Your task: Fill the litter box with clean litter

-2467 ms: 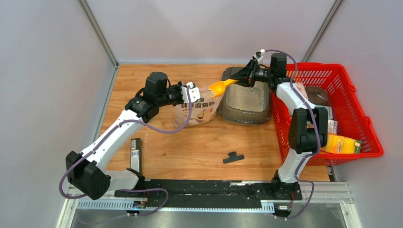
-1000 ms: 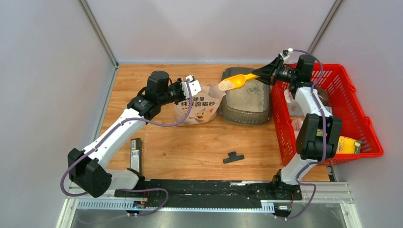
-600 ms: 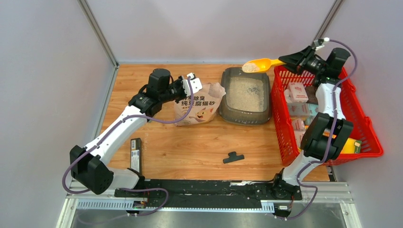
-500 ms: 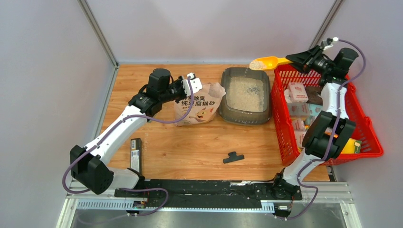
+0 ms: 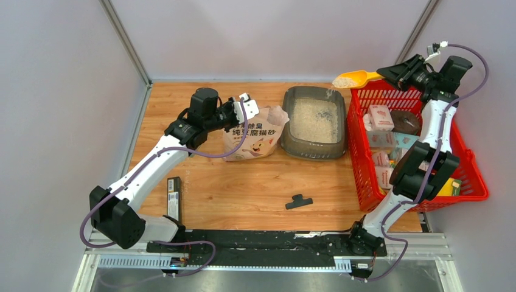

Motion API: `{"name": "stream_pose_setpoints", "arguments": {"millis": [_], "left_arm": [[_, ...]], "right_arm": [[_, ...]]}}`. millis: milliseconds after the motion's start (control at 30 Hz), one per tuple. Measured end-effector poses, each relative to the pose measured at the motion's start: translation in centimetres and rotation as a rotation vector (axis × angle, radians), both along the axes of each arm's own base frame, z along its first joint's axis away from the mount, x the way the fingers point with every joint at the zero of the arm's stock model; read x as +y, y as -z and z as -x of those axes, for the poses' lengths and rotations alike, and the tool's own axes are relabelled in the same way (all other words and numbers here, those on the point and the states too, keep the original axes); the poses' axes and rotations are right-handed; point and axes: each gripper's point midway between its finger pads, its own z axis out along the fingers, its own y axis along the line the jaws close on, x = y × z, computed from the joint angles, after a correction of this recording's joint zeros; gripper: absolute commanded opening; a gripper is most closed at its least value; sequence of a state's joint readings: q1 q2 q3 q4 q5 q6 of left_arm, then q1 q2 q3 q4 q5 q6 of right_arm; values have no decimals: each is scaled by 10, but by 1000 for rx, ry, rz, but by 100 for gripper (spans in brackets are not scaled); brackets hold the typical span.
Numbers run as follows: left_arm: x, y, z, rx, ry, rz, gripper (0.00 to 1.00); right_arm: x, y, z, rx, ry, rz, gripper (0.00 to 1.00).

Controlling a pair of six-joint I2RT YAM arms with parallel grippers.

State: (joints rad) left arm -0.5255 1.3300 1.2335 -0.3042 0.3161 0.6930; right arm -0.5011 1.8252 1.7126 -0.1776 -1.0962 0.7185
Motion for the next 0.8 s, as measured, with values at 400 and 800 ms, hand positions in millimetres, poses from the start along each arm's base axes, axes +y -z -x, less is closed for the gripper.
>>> {"name": "stream_pose_setpoints", "arguments": {"millis": [400,800], "left_arm": [[-2,1,2,-4,12,15,0],[-3,1,4,-4,16,31,0]], "right_arm": [[0,-3,1,-12,8,95,0],[-15,-20,-5,-47,94,215,0]]}}
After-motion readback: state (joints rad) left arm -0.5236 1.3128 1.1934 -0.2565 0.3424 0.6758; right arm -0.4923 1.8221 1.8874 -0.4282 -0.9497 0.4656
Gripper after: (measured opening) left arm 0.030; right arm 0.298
